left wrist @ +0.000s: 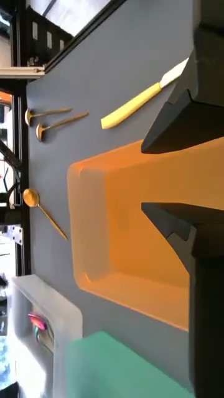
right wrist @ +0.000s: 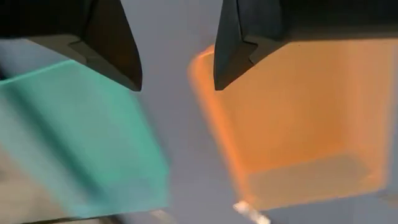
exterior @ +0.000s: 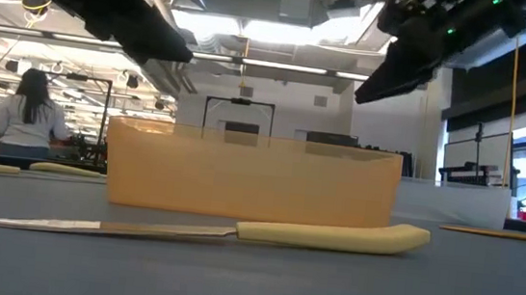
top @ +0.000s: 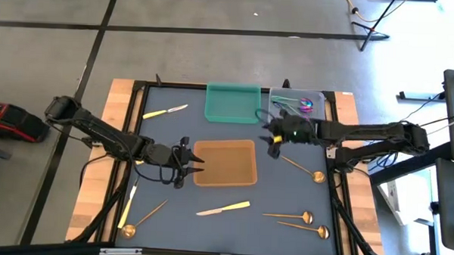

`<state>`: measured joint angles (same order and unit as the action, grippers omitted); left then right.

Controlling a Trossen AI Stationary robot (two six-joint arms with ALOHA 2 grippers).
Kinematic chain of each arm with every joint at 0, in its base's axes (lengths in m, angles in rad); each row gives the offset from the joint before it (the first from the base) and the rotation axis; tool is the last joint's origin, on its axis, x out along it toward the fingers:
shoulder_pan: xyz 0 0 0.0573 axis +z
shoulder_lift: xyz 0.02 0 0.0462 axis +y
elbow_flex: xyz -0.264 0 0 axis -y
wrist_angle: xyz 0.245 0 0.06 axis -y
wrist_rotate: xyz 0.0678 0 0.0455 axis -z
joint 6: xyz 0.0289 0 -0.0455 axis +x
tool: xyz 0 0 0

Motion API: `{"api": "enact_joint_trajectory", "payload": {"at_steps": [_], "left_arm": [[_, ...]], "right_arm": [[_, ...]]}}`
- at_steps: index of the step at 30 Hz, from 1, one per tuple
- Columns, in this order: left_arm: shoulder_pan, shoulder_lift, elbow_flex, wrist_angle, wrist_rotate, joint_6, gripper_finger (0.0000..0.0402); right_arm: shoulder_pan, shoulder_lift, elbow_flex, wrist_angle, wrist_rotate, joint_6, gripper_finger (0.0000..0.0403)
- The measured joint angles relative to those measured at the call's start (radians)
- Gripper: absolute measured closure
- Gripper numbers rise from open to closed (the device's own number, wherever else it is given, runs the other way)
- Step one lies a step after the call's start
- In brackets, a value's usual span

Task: Sort silverware by color (type)
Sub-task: Put the gold spoon into the green bin

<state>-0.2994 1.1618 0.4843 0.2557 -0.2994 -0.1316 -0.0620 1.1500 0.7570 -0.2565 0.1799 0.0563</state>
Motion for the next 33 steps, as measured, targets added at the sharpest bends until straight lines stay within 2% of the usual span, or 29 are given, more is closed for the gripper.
{"api": "enact_joint_trajectory", "payload": {"at_steps": [5,12,17,21,25,29,33], "left_arm": [[-0.035,0.000,0.000,0.004,-0.004,-0.021,0.0269],[-0.049,0.000,0.000,0.004,-0.007,-0.023,0.0269],[-0.049,0.000,0.000,0.004,-0.038,-0.024,0.0269],[-0.048,0.000,0.000,0.004,-0.055,-0.018,0.0269],[-0.043,0.000,0.000,0.001,-0.067,-0.016,0.0269],[-0.033,0.000,0.000,-0.001,-0.067,-0.016,0.0269],[-0.028,0.000,0.000,-0.001,-0.067,-0.016,0.0269]], "right_arm": [[0.192,0.000,0.000,-0.135,-0.023,0.103,0.0217],[0.360,0.000,0.000,-0.561,-0.068,0.628,0.0217],[0.403,0.002,-0.001,-0.768,-0.026,0.836,0.0217],[0.392,0.008,-0.030,-0.791,-0.024,0.879,0.0217],[0.324,0.026,-0.080,-0.790,-0.065,0.878,0.0217],[0.243,0.060,-0.127,-0.766,-0.108,0.820,0.0217],[0.182,0.098,-0.156,-0.652,-0.137,0.745,0.0217]]}}
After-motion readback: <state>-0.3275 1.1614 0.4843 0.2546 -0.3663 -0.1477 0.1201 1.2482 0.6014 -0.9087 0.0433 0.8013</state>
